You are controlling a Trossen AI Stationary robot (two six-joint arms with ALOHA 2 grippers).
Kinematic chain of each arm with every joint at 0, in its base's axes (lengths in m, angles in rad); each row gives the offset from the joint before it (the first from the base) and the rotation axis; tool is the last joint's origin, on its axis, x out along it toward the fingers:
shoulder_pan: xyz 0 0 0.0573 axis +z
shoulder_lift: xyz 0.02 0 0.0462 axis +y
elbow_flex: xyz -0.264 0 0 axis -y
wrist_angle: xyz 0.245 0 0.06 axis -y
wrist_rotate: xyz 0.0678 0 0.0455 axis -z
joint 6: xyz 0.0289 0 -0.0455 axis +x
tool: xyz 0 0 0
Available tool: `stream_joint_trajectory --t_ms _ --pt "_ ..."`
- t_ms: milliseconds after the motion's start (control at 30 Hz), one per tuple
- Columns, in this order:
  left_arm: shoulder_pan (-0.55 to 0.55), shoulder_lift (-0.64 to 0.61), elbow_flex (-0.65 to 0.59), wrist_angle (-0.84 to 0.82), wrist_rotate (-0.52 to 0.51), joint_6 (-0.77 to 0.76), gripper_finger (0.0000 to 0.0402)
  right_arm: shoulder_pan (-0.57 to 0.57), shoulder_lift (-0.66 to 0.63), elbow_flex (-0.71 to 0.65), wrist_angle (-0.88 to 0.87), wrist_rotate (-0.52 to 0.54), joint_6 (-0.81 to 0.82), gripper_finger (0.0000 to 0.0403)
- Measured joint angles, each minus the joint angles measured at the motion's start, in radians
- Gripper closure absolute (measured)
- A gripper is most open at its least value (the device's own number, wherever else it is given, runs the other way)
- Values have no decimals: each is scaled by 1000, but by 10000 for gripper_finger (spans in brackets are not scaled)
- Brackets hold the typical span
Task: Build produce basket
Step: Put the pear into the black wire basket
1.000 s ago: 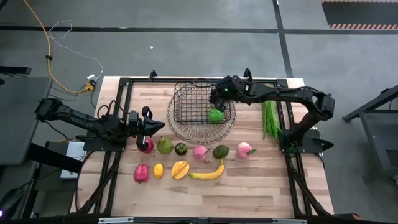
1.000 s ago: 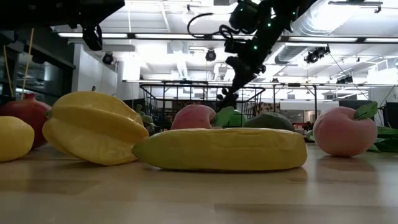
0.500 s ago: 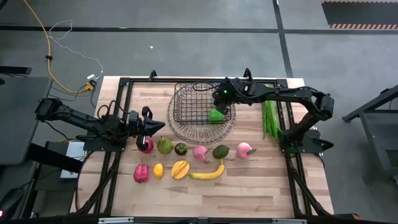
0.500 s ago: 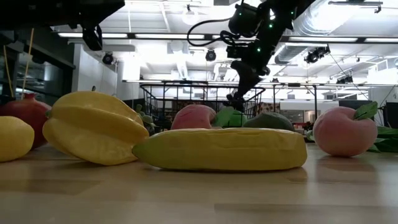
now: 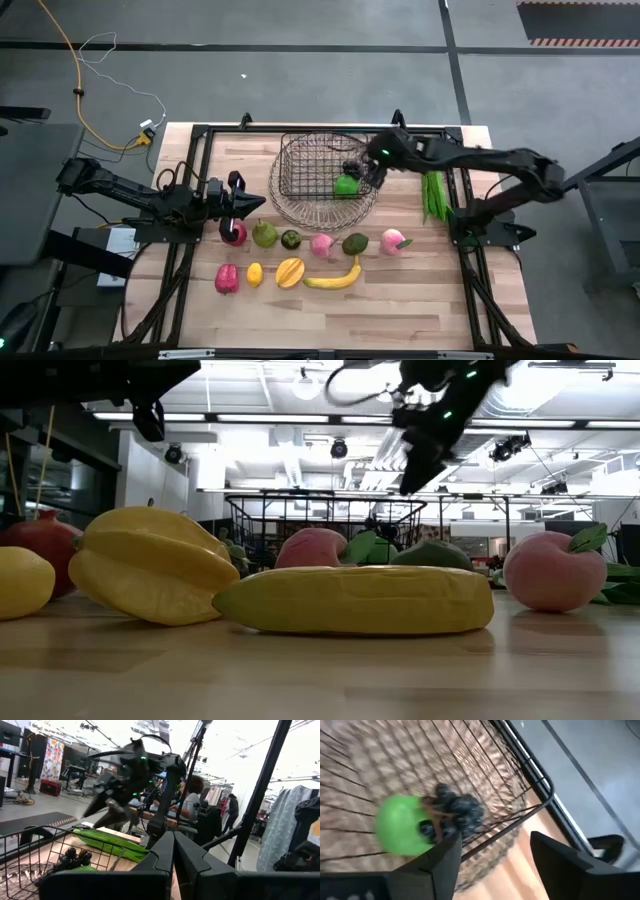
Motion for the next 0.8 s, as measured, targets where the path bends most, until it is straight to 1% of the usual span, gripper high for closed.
stream_joint_trajectory --t_ms 67,167,300,367,433,533,633,800 --pt "0 0 0 0 0 16 401 30 -98 -94 73 -16 34 168" --pt "0 0 0 0 0 30 401 87 -241 -258 257 -56 81 167" --pt "0 0 0 0 0 46 401 180 -386 -479 603 -121 141 167" --pt "0 0 0 0 0 47 401 228 -423 -581 824 -157 148 167" --pt "0 0 0 0 0 47 401 268 -431 -668 1042 -190 137 167" --pt "0 0 0 0 0 47 401 313 -424 -753 1287 -208 107 167" --pt "0 0 0 0 0 55 401 334 -417 -788 1384 -208 50 167" --pt "0 0 0 0 -6 133 401 335 -417 -788 1385 -205 40 167"
